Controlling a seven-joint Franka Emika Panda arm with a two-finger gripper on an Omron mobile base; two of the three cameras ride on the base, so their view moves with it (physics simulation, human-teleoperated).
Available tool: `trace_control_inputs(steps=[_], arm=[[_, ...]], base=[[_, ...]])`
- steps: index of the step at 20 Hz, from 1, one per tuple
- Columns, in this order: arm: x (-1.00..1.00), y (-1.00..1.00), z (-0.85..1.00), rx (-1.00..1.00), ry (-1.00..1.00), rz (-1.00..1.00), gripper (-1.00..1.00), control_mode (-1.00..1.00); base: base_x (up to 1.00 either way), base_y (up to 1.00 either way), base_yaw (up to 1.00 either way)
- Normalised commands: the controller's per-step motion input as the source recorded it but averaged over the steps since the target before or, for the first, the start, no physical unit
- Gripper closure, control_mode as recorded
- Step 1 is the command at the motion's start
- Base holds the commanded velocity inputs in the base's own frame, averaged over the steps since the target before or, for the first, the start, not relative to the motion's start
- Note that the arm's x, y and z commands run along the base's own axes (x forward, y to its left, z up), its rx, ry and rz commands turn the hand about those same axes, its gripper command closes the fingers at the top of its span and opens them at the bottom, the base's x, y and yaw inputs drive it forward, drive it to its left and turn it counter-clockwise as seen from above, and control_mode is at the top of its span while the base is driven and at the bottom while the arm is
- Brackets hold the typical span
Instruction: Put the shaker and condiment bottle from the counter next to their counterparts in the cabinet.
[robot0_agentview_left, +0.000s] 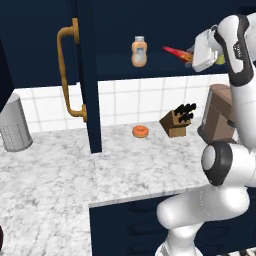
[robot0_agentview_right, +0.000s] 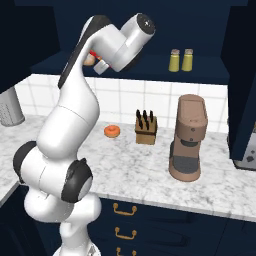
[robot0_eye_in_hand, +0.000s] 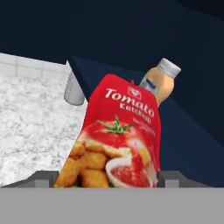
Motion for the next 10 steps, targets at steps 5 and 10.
trace_control_inputs(steps=[5,10], arm=[[0.53,0.08,0.08,0.0,0.2,-0.02,1.0,-1.0],[0.7,0.01,0.04,0.0,0.21,0.0,1.0,-1.0]], base=[[0.0,0.0,0.0],[0.0,0.0,0.0]])
